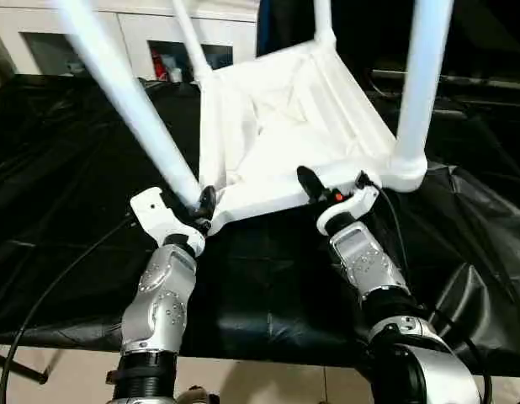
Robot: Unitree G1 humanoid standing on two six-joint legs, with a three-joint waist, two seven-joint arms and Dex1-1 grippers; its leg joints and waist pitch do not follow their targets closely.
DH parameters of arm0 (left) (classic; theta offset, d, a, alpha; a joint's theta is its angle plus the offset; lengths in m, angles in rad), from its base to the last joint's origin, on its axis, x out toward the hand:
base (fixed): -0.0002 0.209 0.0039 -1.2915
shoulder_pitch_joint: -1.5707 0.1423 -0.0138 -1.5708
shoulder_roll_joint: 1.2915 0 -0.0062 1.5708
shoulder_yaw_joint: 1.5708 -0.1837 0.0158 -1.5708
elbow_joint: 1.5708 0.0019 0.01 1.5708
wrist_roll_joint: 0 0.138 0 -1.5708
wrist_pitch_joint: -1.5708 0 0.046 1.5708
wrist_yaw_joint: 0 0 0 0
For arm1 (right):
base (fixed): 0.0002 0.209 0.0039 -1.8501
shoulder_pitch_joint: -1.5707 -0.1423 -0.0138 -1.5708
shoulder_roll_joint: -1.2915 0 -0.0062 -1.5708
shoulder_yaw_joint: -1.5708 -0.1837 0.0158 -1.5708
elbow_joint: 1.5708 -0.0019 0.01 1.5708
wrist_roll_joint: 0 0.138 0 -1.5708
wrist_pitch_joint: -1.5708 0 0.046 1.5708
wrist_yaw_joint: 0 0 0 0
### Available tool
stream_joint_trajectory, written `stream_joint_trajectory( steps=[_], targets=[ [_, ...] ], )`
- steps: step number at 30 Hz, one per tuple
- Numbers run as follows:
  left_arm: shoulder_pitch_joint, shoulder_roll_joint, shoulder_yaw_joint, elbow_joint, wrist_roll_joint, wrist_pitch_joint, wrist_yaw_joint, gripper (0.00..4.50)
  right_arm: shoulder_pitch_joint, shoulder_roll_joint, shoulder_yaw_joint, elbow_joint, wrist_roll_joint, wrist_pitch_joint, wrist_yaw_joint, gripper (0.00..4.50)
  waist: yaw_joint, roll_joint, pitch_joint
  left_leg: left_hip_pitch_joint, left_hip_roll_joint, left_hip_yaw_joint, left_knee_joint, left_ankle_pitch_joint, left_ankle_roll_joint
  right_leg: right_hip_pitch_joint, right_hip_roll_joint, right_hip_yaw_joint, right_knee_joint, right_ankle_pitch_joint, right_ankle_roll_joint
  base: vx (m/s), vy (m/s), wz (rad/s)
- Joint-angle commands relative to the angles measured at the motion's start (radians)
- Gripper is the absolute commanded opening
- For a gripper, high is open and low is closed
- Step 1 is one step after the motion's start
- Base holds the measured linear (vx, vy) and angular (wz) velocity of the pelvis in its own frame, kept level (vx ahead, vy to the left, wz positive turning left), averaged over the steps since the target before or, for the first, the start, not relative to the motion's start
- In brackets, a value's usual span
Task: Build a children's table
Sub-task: Flip table
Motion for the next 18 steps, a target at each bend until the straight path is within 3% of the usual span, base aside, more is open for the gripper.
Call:
stream_joint_trajectory(
  steps=[1, 8, 10, 11, 13, 18],
  targets=[
    [0.034, -0.126, 0.025, -0.048, -0.027, -0.046, -0.014, 3.95, -0.027, -0.04, 0.022, -0.041, -0.048, -0.044, 0.002, 2.62, 0.002, -0.008, -0.082, 0.028, 0.059, -0.02, -0.059, 0.039, 0.115, 0.055, -0.06, 0.041, -0.051, 0.159, -0.288, 0.0, 0.0, 0.0],
    [0.024, -0.029, 0.169, -0.08, -0.155, -0.189, -0.108, 4.17, -0.013, -0.127, 0.022, -0.086, -0.082, -0.044, 0.0, 2.62, 0.003, -0.008, -0.08, 0.03, 0.058, -0.018, -0.062, 0.009, 0.092, 0.054, -0.059, 0.041, -0.054, 0.118, -0.281, 0.0, 0.0, 0.0],
    [0.025, 0.0, 0.206, -0.082, -0.154, -0.237, -0.109, 4.17, -0.004, -0.15, 0.025, -0.115, -0.093, -0.04, -0.001, 2.62, 0.001, -0.009, -0.08, 0.03, 0.058, -0.018, -0.063, 0.01, 0.091, 0.055, -0.057, 0.042, -0.055, 0.123, -0.269, 0.0, 0.0, 0.0],
    [0.023, 0.012, 0.231, -0.082, -0.15, -0.268, -0.093, 4.17, 0.001, -0.162, 0.025, -0.136, -0.096, -0.038, -0.004, 2.62, 0.002, 0.002, -0.081, 0.031, 0.058, -0.019, -0.062, 0.012, 0.089, 0.053, -0.058, 0.042, -0.054, 0.126, -0.266, 0.0, 0.0, 0.0],
    [0.016, 0.039, 0.28, -0.079, -0.157, -0.317, -0.074, 4.17, 0.012, -0.184, 0.018, -0.175, -0.091, -0.027, -0.008, 2.62, 0.0, -0.005, -0.081, 0.03, 0.057, -0.019, -0.062, 0.019, 0.088, 0.056, -0.056, 0.043, -0.054, 0.151, -0.257, 0.0, 0.0, 0.0],
    [0.002, 0.091, 0.354, -0.059, -0.172, -0.371, -0.05, 4.17, 0.033, -0.229, 0.026, -0.222, -0.104, -0.004, -0.013, 2.62, 0.002, 0.001, -0.082, 0.032, 0.057, -0.018, -0.062, 0.014, 0.079, 0.054, -0.055, 0.043, -0.053, 0.153, -0.259, 0.0, 0.0, 0.0]
  ],
)
